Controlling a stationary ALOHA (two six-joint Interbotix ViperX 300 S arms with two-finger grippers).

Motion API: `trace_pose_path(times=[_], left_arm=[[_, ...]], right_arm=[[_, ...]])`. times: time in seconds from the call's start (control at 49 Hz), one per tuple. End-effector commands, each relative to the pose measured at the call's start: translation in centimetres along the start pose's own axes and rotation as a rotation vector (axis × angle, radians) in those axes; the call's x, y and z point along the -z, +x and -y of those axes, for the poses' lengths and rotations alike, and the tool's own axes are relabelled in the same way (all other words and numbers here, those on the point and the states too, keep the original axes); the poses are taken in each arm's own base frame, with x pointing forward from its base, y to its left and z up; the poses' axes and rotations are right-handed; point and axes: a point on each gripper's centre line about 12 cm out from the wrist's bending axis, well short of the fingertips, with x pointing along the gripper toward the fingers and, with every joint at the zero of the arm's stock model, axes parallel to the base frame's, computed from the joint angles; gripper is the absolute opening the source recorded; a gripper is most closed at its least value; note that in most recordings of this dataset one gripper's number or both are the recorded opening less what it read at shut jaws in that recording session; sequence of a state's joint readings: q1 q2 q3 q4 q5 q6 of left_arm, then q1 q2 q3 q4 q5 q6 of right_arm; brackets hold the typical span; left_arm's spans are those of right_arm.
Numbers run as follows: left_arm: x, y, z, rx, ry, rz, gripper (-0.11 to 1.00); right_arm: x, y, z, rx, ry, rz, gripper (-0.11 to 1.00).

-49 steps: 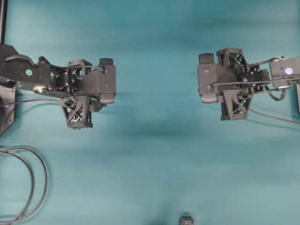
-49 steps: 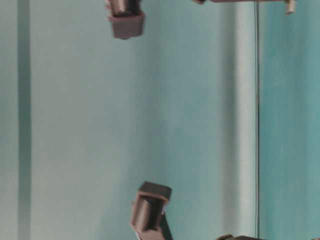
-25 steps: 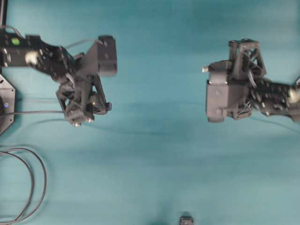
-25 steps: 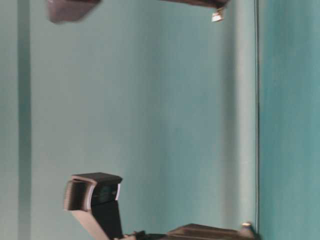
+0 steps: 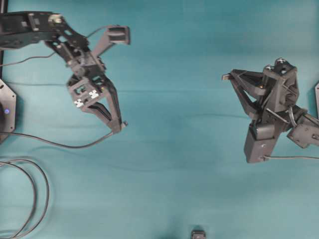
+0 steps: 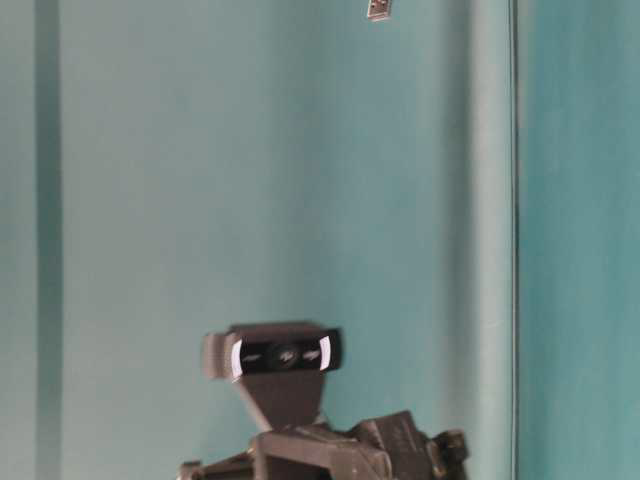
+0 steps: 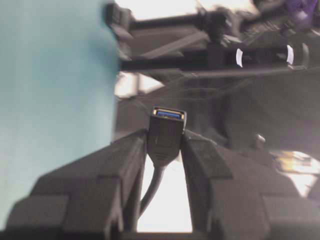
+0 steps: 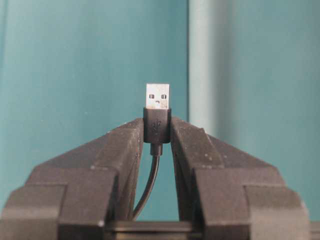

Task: Insert the USB using both arms.
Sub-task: 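Rotate both grippers to point the plug toward the socket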

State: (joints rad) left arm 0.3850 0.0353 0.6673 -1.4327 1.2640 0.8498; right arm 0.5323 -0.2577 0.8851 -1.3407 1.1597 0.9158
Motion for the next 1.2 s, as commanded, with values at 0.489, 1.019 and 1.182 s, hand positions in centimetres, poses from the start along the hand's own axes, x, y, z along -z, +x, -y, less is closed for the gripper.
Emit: trace_pose_path(times=[0.489, 1.019, 1.182], left_arm=[[-4.2, -1.4, -0.6, 0.181, 0.007, -0.058, 0.31], [-8.2, -0.3, -1.3, 0.223, -0.021, -0.111, 0.31], [-9.0, 0.1, -1.1, 0.22, -0.019, -0.114, 0.31]], right_arm=[[-1.0, 0.2, 0.7, 0.187, -0.188, 0.052, 0.21], [-1.9, 0.1, 0.7, 0.2, -0.381, 0.08, 0.21], [-2.1, 0.1, 0.7, 0.2, -0.382, 0.079, 0.21]])
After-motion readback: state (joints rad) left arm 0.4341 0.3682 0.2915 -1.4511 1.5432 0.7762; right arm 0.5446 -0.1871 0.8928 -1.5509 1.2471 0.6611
